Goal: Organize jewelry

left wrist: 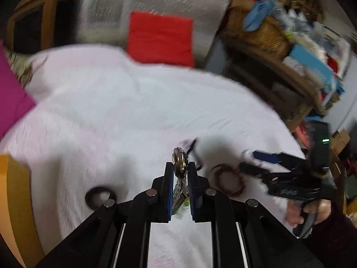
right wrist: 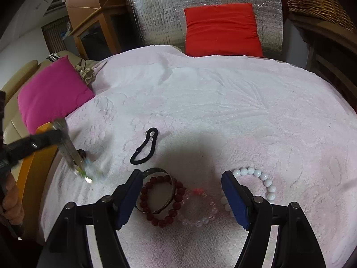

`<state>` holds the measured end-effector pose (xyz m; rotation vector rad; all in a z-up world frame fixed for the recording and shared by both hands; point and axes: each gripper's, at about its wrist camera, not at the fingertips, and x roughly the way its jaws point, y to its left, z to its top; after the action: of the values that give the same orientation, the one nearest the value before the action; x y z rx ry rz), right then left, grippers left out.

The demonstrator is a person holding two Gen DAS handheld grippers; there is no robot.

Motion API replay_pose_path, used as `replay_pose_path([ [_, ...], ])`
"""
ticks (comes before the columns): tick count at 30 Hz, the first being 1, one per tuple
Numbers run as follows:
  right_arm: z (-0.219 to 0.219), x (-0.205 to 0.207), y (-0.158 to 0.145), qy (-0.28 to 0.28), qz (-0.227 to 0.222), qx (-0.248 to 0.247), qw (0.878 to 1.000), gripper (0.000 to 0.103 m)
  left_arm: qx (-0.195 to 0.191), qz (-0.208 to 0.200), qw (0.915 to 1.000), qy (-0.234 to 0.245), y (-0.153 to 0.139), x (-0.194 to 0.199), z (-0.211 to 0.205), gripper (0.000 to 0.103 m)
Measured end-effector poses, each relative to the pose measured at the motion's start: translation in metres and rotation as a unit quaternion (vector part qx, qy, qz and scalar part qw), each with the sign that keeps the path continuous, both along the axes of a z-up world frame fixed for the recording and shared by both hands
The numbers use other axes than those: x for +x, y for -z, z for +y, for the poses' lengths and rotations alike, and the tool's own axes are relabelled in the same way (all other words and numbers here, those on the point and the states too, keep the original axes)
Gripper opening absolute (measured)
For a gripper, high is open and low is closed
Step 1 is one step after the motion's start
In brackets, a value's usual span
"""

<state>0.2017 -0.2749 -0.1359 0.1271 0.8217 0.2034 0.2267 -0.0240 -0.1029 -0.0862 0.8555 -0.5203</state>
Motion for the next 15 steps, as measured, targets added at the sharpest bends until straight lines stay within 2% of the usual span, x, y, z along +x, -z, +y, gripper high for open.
replay_pose_path([
  [2,0.0,0.002,-0.001,0.001,0.001,0.008,1.0,0.076,-0.01,0.006,0.9999,-0.007,0.001,0.0,0.006,0.012],
  [4,0.0,0.004,-0.001,0.002,0.002,0.013,1.0,0.076,-0.022,-0.006,0.9997,0.0,-0.005,-0.003,0.009,0.012],
  [7,0.005,0.006,-0.001,-0.001,0.001,0.007,1.0,0.076,-0.054,-0.014,0.9975,0.044,-0.01,-0.013,-0.002,0.012],
  [8,0.006,0.006,-0.001,-0.001,0.0,0.007,1.0,0.076,-0.054,-0.021,0.9967,0.056,-0.012,-0.016,-0.007,0.012],
  [10,0.005,0.007,-0.001,0.003,-0.002,0.009,1.0,0.076,-0.037,-0.031,0.9966,0.066,-0.012,-0.02,-0.014,0.012],
  [11,0.005,0.007,0.0,0.006,-0.001,0.008,1.0,0.076,-0.02,-0.019,0.998,0.058,-0.007,-0.017,-0.014,0.013],
  [12,0.004,0.008,0.0,0.008,0.0,0.008,1.0,0.076,0.001,-0.001,0.999,0.046,0.0,-0.011,-0.014,0.013],
  [13,0.003,0.008,0.001,0.01,0.002,0.008,1.0,0.076,0.038,0.034,0.9985,0.021,0.017,0.0,-0.012,0.012],
  [15,0.002,0.009,0.002,0.013,0.005,0.012,1.0,0.076,0.058,0.074,0.9955,0.002,0.036,0.01,-0.007,0.012],
])
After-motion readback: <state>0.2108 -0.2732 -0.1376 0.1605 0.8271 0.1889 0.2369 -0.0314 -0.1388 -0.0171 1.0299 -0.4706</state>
